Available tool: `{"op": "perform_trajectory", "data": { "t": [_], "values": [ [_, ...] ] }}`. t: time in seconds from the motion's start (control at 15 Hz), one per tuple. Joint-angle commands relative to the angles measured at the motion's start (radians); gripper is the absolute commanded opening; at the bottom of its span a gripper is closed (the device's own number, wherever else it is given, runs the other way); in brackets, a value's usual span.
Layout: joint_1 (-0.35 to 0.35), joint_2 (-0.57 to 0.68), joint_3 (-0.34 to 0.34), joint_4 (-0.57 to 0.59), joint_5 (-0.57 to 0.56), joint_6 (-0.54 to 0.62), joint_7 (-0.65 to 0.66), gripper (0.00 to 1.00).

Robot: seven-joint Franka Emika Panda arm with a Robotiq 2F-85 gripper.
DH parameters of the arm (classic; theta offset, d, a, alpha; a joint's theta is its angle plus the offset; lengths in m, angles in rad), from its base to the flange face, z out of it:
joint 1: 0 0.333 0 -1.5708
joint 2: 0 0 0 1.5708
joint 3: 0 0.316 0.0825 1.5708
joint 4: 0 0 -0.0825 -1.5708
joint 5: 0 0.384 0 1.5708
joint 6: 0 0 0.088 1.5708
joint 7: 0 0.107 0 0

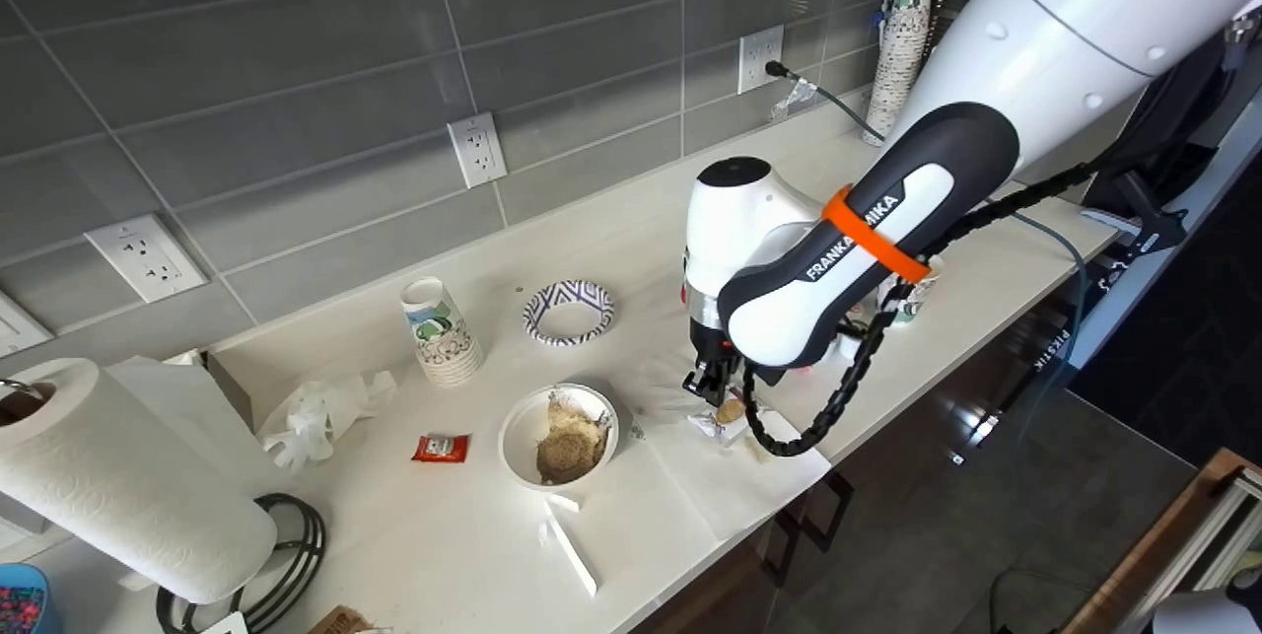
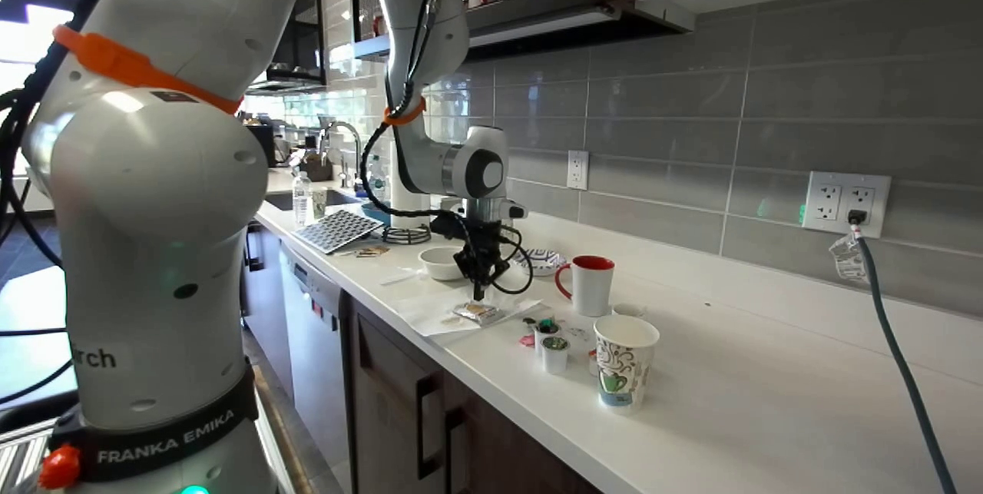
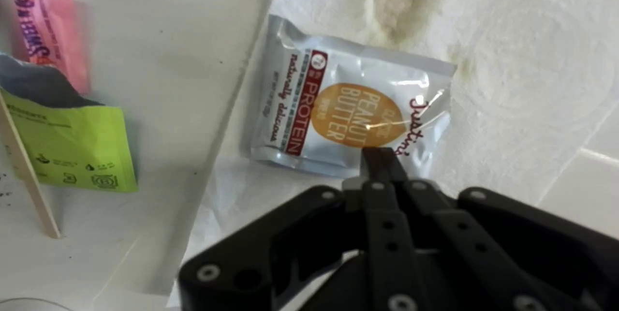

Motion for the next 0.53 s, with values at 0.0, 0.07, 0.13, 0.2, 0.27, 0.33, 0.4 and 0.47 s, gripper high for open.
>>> {"op": "perform_trajectory", "data": {
  "t": [0.0,0.07,0.13,0.2,0.27,0.33,0.4,0.47],
  "values": [
    [0.004,0.052,0.014,0.023,0.015,0.025,0.004,0.00],
    [0.006,0.059,0.017,0.026,0.016,0.025,0.004,0.00],
    [0.012,0.064,0.017,0.027,0.013,0.025,0.011,0.00],
    [0.014,0.067,0.019,0.027,0.013,0.031,0.015,0.00],
    [0.021,0.068,0.014,0.027,0.007,0.034,0.025,0.00],
    [0.028,0.067,0.010,0.025,0.004,0.038,0.035,0.00],
    [0.033,0.065,0.006,0.023,0.001,0.042,0.044,0.00],
    [0.040,0.064,0.001,0.020,-0.005,0.049,0.058,0.00]
  ]
}}
